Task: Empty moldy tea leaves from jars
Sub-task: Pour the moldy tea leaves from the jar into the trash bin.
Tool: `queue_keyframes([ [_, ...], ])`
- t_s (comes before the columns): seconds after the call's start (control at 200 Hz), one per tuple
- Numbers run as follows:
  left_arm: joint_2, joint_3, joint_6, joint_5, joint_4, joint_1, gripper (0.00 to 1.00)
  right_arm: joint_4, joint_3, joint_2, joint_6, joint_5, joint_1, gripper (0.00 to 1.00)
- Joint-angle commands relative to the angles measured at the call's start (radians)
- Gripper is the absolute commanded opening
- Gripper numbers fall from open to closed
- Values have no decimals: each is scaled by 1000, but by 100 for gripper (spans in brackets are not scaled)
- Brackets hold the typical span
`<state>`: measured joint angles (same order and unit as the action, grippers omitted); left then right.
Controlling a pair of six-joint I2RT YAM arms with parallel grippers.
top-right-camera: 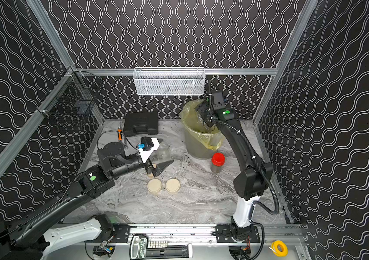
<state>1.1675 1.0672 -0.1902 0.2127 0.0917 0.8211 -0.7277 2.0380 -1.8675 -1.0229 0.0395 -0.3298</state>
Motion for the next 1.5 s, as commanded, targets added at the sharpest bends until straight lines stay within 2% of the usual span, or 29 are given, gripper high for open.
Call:
queue_keyframes([
  [0.0,0,11,-11,-6,-10,0,99,-56,34,-21,-149,-26,0,0],
  [0.285,-5,10,-9,-13,-11,0,99,-78,31,-46,-141,-6,0,0],
  [0.445,-9,6,-9,-20,-16,0,99,-68,16,-36,-88,-9,0,0],
  [0.54,-12,1,-11,-24,-23,0,99,-62,20,-36,18,17,0,0],
  [0.671,-11,0,-11,-24,-24,1,99,-95,36,10,196,169,-3,0],
  [0.796,-8,2,-8,-19,-23,0,99,-84,-14,49,272,208,0,0],
  [0.941,2,1,-8,-18,-22,0,99,49,-75,114,428,53,3,0],
  [1.031,3,2,-13,-26,-18,0,99,99,-105,130,558,32,3,2],
  [1.181,0,1,-18,-32,-18,0,99,-38,-18,45,712,66,6,2],
  [1.261,-1,1,-17,-28,-17,1,99,-147,81,-22,795,7,8,2],
  [1.411,6,6,-16,-24,-13,0,99,-274,238,-150,788,-28,12,6],
  [1.496,6,4,-15,-22,-13,0,99,-224,216,-156,723,-116,23,6],
])
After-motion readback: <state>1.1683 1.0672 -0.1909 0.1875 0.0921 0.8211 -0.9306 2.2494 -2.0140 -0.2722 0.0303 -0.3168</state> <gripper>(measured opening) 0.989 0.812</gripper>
